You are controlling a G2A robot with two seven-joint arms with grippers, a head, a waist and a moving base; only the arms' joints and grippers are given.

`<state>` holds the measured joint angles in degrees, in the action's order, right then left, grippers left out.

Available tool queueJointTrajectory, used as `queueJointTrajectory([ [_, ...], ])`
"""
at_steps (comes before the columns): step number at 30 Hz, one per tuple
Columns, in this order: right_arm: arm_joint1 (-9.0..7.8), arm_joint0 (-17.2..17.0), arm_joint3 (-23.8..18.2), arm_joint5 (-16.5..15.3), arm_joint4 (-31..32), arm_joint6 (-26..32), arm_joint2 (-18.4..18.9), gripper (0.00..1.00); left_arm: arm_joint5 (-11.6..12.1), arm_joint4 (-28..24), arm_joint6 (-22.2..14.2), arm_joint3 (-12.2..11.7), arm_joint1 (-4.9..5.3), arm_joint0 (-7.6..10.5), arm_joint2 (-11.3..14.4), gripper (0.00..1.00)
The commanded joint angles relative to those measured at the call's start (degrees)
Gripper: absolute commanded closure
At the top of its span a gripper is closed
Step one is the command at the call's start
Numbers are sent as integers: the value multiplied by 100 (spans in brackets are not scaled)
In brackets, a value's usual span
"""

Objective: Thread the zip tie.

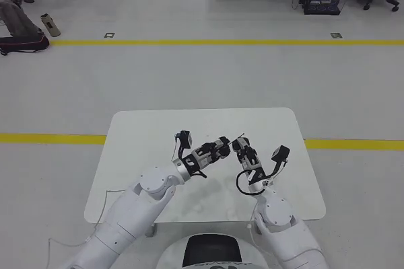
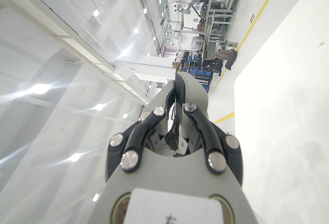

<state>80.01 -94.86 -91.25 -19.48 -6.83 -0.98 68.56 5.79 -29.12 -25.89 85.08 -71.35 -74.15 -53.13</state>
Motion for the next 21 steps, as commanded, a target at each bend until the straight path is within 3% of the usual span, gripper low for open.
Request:
queueJointTrajectory([
  [1,5,-9,-18,0,2,2,0,100,-17,11,-13,2,3,-4,0,84],
  [5,17,-23,-37,0,15,5,-8,100,-40,35,-46,14,10,-13,1,93],
  [9,28,-29,-44,0,27,5,-7,100,-57,51,-73,26,16,-22,-2,93],
  [17,50,-58,-89,0,51,0,-4,100,-100,75,-78,67,29,-40,-18,75],
  [21,59,-72,-100,0,84,11,-9,100,-108,76,-79,93,37,-64,-34,85],
])
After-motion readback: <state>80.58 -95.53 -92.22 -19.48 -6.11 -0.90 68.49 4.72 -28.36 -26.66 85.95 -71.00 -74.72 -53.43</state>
